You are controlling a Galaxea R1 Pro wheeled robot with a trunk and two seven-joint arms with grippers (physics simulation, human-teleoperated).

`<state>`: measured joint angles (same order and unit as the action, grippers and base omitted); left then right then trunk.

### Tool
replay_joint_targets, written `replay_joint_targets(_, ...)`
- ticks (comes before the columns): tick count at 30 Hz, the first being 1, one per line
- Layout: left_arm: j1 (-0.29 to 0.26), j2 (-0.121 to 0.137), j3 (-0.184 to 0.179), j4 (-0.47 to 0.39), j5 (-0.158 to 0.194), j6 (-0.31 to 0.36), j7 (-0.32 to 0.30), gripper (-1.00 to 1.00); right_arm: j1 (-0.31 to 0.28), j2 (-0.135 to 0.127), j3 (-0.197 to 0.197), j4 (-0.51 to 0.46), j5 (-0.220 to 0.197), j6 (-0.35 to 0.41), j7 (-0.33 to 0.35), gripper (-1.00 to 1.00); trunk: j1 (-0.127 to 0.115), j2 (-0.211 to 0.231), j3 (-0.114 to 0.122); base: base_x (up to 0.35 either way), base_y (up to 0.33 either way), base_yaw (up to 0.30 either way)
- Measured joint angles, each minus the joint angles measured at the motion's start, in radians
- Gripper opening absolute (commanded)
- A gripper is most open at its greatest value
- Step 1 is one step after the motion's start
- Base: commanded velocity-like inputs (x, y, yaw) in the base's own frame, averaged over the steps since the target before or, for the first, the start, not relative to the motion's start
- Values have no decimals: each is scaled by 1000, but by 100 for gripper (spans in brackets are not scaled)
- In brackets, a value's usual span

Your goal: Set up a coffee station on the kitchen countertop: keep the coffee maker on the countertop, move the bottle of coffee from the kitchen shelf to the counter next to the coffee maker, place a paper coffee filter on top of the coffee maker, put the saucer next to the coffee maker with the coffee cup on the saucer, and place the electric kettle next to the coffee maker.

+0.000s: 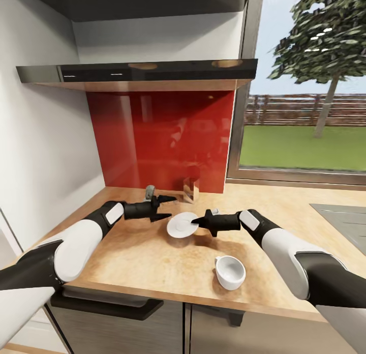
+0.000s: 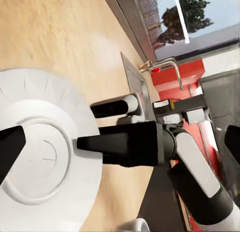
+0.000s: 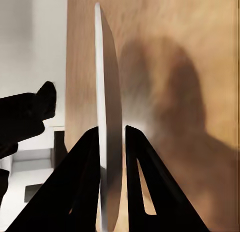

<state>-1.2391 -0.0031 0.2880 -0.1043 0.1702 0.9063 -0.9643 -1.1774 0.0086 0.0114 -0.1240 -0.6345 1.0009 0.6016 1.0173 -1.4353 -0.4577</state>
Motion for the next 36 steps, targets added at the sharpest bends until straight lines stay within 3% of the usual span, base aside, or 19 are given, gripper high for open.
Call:
replay_joint_targets(1,0,2,0,-2,0,-2,-40,100,0,-2,1,-1,0,-1,0,-100,0,0,0,0,0,0)
replay_joint_targets(4,0,4,-3,-5,2,-7,-84,100,0,-6,1,-2,0,-1,0,-100,0,0,0,0,0,0)
replay_joint_targets(14,0,3,-4,-6,2,-8,-93,100,0,-14,1,-2,0,-2,-1,-100,0,0,0,0,0,0)
replay_joint_targets(19,0,3,-3,-6,3,-8,-94,100,0,-22,1,-3,-1,-1,-1,-100,-19,35,16,0,0,0)
replay_joint_targets(25,0,3,-4,-6,2,-8,-94,100,0,-29,1,-3,0,-2,-1,-100,-19,35,16,0,0,0)
replay_joint_targets(32,0,3,-4,-6,3,-8,-94,100,0,-39,-1,-6,-1,-1,1,-100,-46,84,38,0,0,0)
replay_joint_targets(36,0,2,-2,-6,2,-8,-94,100,0,-68,-1,-23,-1,-3,1,-100,-46,84,38,0,0,0)
